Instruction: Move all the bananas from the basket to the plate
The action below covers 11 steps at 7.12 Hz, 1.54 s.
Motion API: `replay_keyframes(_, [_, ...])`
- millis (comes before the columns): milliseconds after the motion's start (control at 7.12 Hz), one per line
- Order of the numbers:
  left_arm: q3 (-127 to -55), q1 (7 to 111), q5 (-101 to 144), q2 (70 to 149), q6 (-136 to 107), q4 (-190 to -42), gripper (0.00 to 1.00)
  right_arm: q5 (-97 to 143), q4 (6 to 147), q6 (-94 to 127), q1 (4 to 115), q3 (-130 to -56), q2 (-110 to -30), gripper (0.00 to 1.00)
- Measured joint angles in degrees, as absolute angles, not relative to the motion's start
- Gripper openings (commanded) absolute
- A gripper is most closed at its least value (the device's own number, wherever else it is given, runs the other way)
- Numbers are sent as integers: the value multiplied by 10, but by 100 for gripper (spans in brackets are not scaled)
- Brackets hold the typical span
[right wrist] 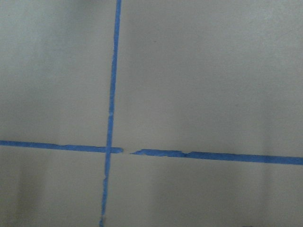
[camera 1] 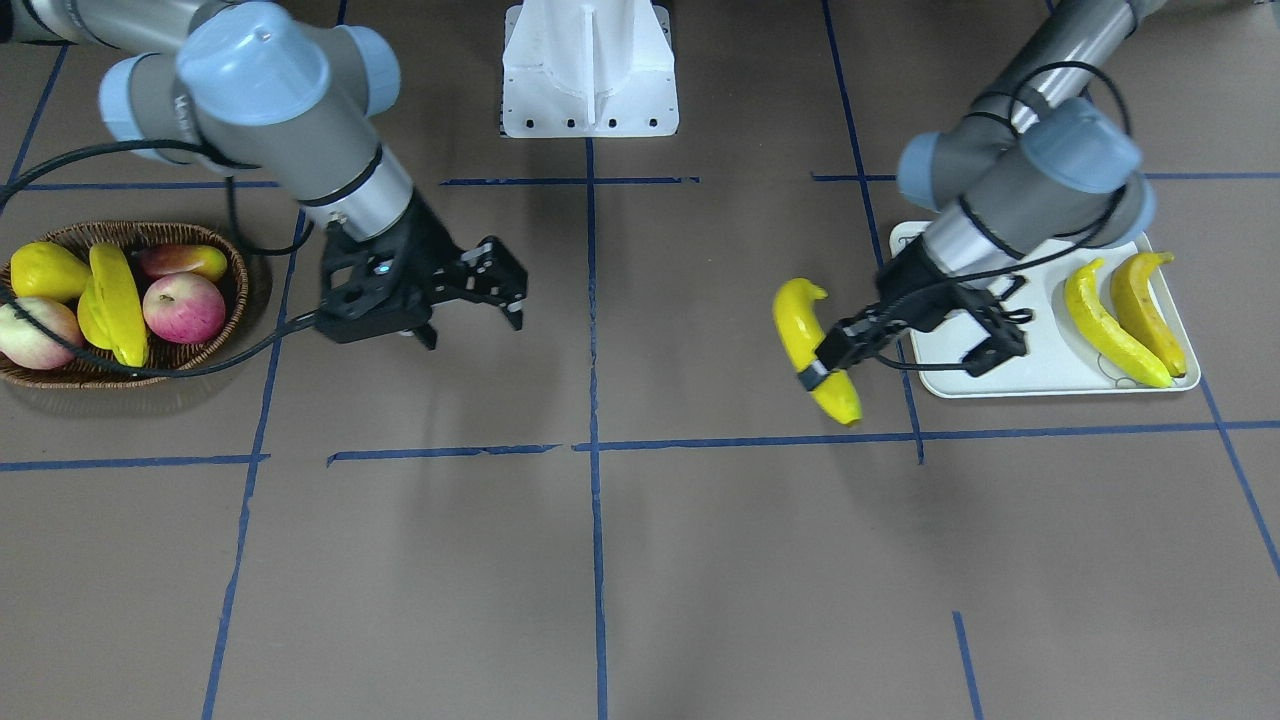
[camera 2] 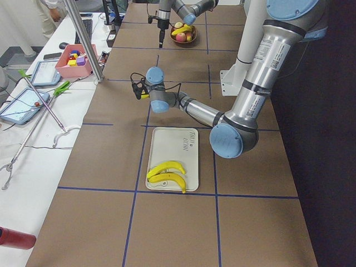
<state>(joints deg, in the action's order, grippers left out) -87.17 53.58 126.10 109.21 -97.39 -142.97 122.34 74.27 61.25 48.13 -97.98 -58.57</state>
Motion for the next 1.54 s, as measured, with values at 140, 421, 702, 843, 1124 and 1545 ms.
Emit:
replay_keyframes(140, [-873,548,1267,1062,-938,-1408,0,1237,743,576,501,-983,-610,99])
replay_keyframes(421, [-873,568,1266,1007,-860,-1355,0,1247,744,516,528,-985,-647,99])
replay_keyframes(702, [-872,584,1255,959,-771,-1297,4,1253,744,491,541,-988,-668,99])
replay_keyframes(843, [-871,587,1236,933,-745,-1285,22,1254,744,488,543,-988,-671,99])
replay_keyframes(1124, [-870,588,1218,911,-727,-1279,99,1254,744,486,543,-989,-673,99])
replay_keyframes(1545, [-891,588,1213,895,-718,-1279,100,1254,752,486,544,-998,-680,99])
